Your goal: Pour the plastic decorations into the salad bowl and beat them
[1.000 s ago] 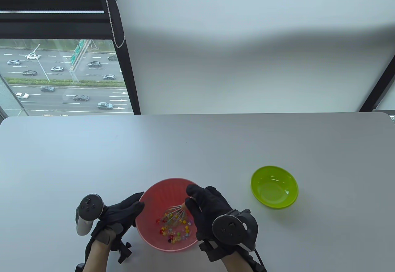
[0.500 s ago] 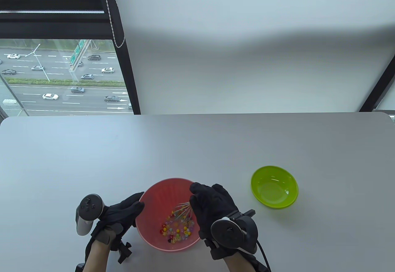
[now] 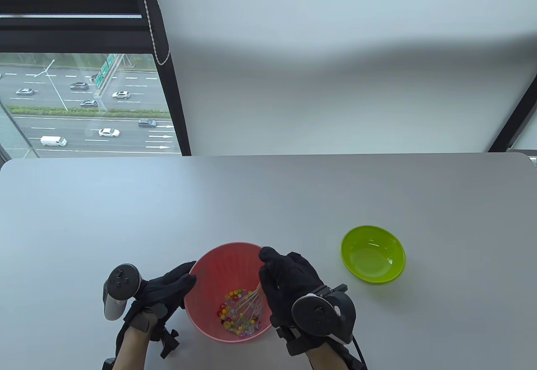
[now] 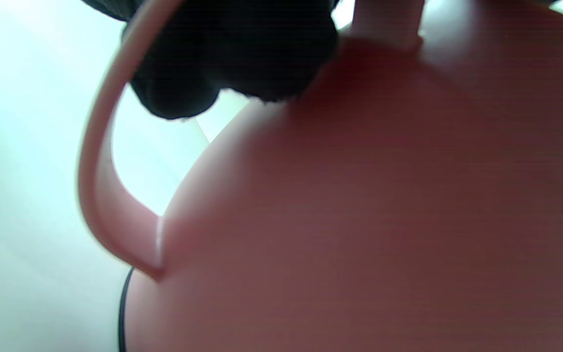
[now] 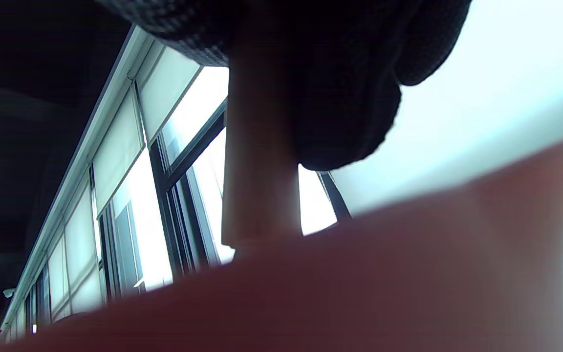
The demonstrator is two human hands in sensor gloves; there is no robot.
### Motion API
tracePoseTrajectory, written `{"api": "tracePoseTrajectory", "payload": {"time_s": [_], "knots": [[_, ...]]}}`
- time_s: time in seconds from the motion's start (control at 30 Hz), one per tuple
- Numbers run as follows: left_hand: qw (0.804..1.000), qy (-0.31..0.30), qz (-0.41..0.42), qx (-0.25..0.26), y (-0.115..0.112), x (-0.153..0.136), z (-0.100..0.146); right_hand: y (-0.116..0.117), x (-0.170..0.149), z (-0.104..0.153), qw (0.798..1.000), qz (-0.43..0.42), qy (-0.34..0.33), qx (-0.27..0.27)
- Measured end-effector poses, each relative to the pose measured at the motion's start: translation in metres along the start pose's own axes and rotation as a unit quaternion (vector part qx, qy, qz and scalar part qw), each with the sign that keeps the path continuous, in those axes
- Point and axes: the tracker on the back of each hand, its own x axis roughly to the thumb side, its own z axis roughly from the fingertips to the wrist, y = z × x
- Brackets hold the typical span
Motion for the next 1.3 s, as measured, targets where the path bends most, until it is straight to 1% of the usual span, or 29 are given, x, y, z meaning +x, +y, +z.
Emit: {"api": "tracePoseTrajectory", "payload": {"time_s": [0.13,0.37,0.63,1.0,1.3], "knots": [[1.0,0.0,-0.001,0.0,0.0,0.0,0.0,0.005,0.003,0.0,1.0,-0.02,-0.005,0.016],[1.0,0.001,0.0,0.0,0.0,0.0,0.0,0.007,0.006,0.0,1.0,-0.005,-0.01,0.017],[1.0,0.0,0.0,0.0,0.0,0.0,0.0,0.007,0.008,0.001,0.999,0.038,-0.018,0.002],[1.0,0.0,-0.001,0.0,0.0,0.0,0.0,0.0,0.008,0.001,0.996,0.085,-0.023,-0.021],[1.0,0.001,0.0,0.0,0.0,-0.001,0.0,-0.004,0.012,0.002,0.996,0.083,-0.026,-0.028]]}}
